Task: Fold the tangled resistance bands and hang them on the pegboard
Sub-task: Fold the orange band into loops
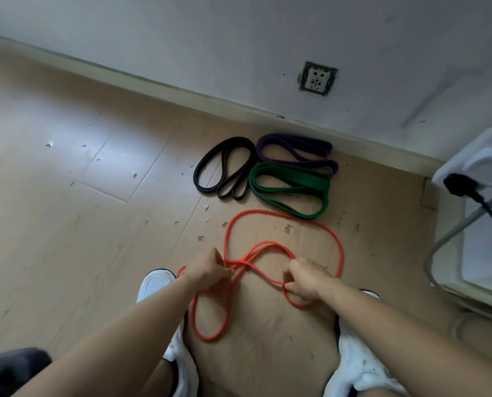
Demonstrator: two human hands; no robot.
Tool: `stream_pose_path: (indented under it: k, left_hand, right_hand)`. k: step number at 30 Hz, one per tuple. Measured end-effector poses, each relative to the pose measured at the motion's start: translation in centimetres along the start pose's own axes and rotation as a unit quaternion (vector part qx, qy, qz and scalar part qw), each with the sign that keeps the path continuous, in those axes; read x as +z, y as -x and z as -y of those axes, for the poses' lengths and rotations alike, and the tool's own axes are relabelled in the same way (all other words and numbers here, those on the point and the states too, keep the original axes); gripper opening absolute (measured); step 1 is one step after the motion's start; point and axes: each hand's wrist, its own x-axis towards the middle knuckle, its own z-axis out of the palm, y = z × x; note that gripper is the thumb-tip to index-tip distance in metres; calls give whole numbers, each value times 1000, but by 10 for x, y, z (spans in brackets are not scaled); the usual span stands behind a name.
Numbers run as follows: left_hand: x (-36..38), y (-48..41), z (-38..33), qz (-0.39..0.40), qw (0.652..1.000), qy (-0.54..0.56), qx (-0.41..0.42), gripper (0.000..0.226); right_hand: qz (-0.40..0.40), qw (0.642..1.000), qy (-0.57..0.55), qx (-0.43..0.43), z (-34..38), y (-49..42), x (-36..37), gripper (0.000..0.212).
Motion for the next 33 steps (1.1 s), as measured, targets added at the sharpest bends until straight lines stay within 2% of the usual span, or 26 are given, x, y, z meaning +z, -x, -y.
stream_pose_path:
  k: [3,8,14,18,20,23,27,30,33]
  left_hand:
    - [-3,1,0,2,999,1,50,10]
    - [-37,12,-21,25,988,93,118,15]
    - [-124,61,-76,-5,959,-25,281,12]
    - [-175,107,-101,-68,933,-56,349,11]
    - [-197,131,-111,-88,922,-41,376,12]
    - [-221,167,-122,-106,910,18,401,11]
    - [-242,204,-132,-79,895,162,409,12]
    - [-249,228,-141,-44,861,287,417,14]
    - [-254,246,-151,-3,815,387,431,28]
  right_hand:
    - [-15,998,-51,-13,-1,5,-22,21]
    - [-104,984,-139,-32,1,16,-68,28]
    - [-155,953,-230,-120,33,37,-135,40]
    - [-146,939,-234,-206,61,66,-178,50]
    - [-134,932,-239,-237,72,86,-194,45]
    - [-129,917,-275,-257,85,118,-213,33]
    - [-156,864,-388,-281,95,148,-234,27]
    - [-148,838,-428,-304,101,168,-247,26]
    - [-126,830,-453,-299,103,182,-252,32]
